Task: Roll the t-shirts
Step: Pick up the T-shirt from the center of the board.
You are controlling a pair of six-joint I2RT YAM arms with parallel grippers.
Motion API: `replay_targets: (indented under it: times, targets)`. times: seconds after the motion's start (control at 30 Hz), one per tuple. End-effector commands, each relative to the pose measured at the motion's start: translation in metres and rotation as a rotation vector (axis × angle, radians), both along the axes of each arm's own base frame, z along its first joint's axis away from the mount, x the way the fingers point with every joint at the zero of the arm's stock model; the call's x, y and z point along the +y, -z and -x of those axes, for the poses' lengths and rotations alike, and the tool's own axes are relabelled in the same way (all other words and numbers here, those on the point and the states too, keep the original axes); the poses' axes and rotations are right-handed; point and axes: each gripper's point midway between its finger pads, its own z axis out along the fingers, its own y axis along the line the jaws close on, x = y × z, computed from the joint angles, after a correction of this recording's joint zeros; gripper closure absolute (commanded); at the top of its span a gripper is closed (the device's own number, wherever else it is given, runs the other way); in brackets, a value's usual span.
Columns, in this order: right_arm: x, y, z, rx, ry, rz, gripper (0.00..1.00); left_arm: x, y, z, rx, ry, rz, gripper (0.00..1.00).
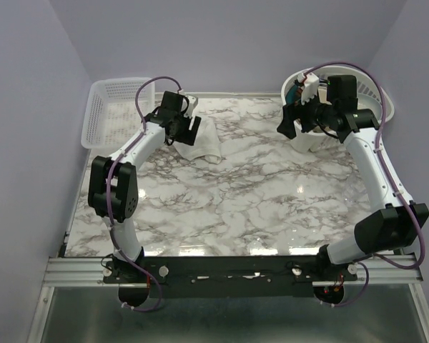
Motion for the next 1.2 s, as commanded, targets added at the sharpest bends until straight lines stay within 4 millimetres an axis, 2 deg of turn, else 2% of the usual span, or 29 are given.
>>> replay_targets:
  times: [0.0,0.1,0.23,0.37,0.57,0.73,0.9,0.93,0.97,1.03,1.1,1.13,1.17]
  targets:
    - [0.006,0.009,0.006,0.044,-0.043,-0.006,0.01,0.001,0.006,0.028,0.11,-0.098,0.118,0.14]
    - [0.009,0.009,0.005,0.057,-0.058,-0.002,0.0,-0.004,0.018,0.033,0.162,-0.096,0.168,0.14]
    - [0.008,0.007,0.003,0.056,-0.06,0.026,0.0,0.001,0.027,0.024,0.184,-0.115,0.205,0.18]
    - [0.002,0.001,0.004,0.038,-0.04,0.054,0.0,0.003,0.033,0.02,0.206,-0.092,0.192,0.28]
    - [-0.001,0.0,0.008,0.033,-0.029,0.076,0.0,-0.006,0.059,0.034,0.327,-0.086,0.231,0.32]
    - [-0.007,0.0,0.004,0.03,-0.001,0.112,0.0,-0.01,0.071,0.023,0.316,-0.1,0.256,0.37]
    - [-0.005,0.0,0.003,0.029,-0.015,0.142,0.0,-0.014,0.079,0.018,0.313,-0.098,0.279,0.47]
    - [-0.006,0.002,0.002,0.032,-0.019,0.144,0.0,-0.015,0.078,0.014,0.296,-0.103,0.293,0.5]
    - [-0.006,0.006,0.001,0.037,-0.028,0.153,0.0,-0.017,0.08,0.015,0.298,-0.104,0.301,0.58]
    - [-0.003,0.012,-0.001,0.05,-0.051,0.155,0.0,-0.025,0.076,0.013,0.299,-0.086,0.342,0.66]
    - [0.002,0.016,-0.004,0.048,-0.086,0.151,0.02,-0.036,0.061,0.014,0.268,-0.013,0.359,0.76]
    - [0.003,0.025,-0.005,0.066,-0.094,0.149,0.02,-0.048,0.055,0.021,0.267,0.057,0.364,0.79]
    - [0.005,0.029,-0.007,0.077,-0.089,0.137,0.02,-0.05,0.05,0.025,0.226,0.149,0.313,0.92]
